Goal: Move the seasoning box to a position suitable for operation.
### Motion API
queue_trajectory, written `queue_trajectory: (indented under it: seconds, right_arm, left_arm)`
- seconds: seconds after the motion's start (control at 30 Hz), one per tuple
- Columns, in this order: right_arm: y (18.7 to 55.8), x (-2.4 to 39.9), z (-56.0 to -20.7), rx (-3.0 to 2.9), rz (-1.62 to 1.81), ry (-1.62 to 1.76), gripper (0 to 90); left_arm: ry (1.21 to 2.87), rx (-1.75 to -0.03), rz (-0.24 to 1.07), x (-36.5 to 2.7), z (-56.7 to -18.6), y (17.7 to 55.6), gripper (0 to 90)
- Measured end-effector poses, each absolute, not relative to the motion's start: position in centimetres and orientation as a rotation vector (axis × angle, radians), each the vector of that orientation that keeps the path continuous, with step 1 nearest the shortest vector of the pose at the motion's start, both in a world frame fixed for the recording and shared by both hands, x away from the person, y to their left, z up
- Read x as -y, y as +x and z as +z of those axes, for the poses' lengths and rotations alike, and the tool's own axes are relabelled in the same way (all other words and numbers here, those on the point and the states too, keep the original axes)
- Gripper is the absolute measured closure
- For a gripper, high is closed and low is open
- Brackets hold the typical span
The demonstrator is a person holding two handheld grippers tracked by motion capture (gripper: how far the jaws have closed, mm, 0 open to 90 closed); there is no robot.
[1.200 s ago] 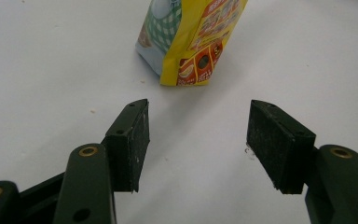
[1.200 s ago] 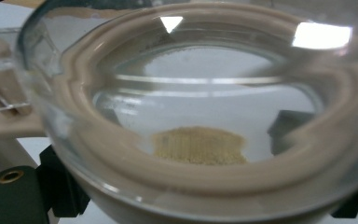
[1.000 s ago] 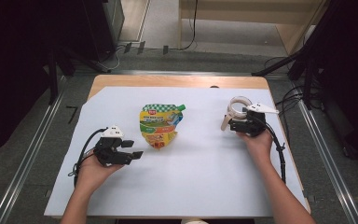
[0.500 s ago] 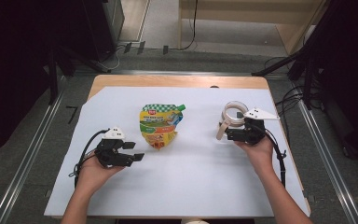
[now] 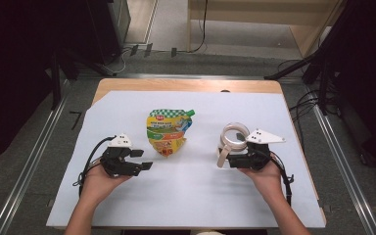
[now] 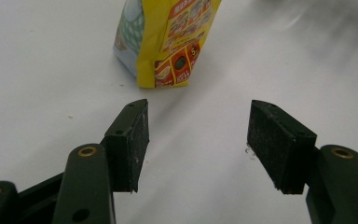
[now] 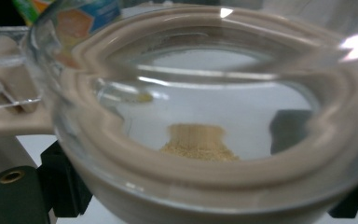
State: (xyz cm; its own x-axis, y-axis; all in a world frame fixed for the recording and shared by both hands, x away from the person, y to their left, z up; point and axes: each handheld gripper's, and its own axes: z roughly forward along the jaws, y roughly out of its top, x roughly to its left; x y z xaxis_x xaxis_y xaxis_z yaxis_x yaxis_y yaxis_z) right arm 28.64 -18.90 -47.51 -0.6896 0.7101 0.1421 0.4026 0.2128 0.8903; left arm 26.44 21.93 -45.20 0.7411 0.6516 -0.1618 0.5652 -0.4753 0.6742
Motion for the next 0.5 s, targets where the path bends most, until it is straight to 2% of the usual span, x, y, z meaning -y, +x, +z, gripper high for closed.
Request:
queue_trajectory:
  seconds: [0.5]
  right_arm:
    - [26.4,15.4,-48.0,-2.315,1.463,0.925,11.8]
  left_arm:
    - [2.187,-0.888,0.145,-21.5,-44.4,26.3,41.0]
